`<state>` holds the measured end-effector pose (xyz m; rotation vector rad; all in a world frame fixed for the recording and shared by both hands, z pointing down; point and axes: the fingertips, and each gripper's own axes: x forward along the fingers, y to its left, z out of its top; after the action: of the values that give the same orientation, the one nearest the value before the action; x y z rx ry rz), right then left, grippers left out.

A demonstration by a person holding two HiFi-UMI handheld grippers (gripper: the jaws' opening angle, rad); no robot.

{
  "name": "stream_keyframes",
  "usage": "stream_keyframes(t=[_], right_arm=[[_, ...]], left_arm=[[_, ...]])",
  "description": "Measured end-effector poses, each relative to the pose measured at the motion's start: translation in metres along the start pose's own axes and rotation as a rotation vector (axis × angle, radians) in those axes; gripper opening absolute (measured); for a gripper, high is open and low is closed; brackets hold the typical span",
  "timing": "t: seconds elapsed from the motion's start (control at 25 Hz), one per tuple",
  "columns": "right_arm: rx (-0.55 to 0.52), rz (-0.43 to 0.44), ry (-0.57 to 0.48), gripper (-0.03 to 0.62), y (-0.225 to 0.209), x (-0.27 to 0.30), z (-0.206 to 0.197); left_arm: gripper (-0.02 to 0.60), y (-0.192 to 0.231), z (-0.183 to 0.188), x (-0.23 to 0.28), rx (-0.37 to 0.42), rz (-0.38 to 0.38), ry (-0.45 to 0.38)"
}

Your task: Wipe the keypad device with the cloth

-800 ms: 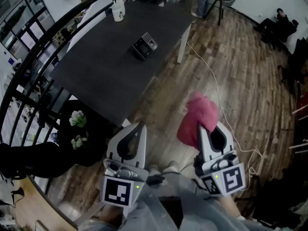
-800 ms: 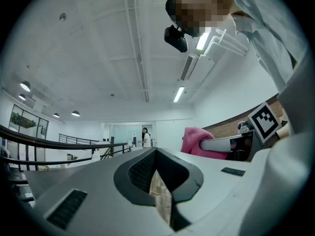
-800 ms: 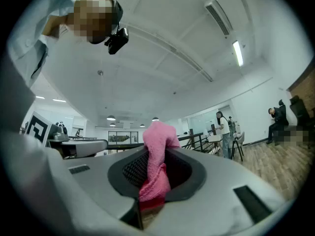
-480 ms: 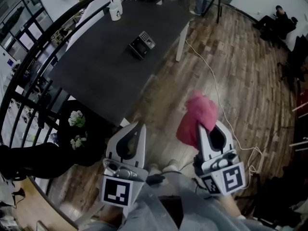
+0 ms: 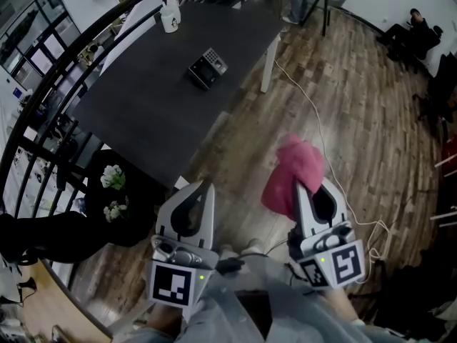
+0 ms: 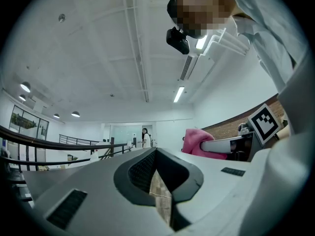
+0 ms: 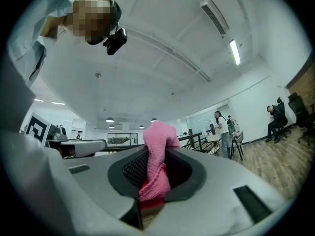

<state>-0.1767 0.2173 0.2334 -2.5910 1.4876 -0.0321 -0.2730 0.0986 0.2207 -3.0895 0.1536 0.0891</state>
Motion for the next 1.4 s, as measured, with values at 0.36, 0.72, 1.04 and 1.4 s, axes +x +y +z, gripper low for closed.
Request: stream_keyframes(t=[0.36,0.72,1.04,1.4], right_arm=[[0.011,-0.017,-0.022,0.069,-0.035,-0.020,0.010],[0.029,-0.022,-0.025,0.069,-0.073,-0.039,0.008],[0.035,-0.015,-0.036,0.069,-0.088,-0.059,0.013],[0.028,-0.035,-0.055,0.069,-0.099,-0.079,0.018]], left_arm=[[0.003,-0.034,0.011,0.014,0.006,-0.004,-0.021],[0.003,-0.069,0.014,0.027,-0.005,0.005,-0.028],[0.002,-0.101,0.020,0.034,0.011,-0.013,-0.058],[0.003,-0.120,0.024,0.036,0.016,-0.035,-0.080]])
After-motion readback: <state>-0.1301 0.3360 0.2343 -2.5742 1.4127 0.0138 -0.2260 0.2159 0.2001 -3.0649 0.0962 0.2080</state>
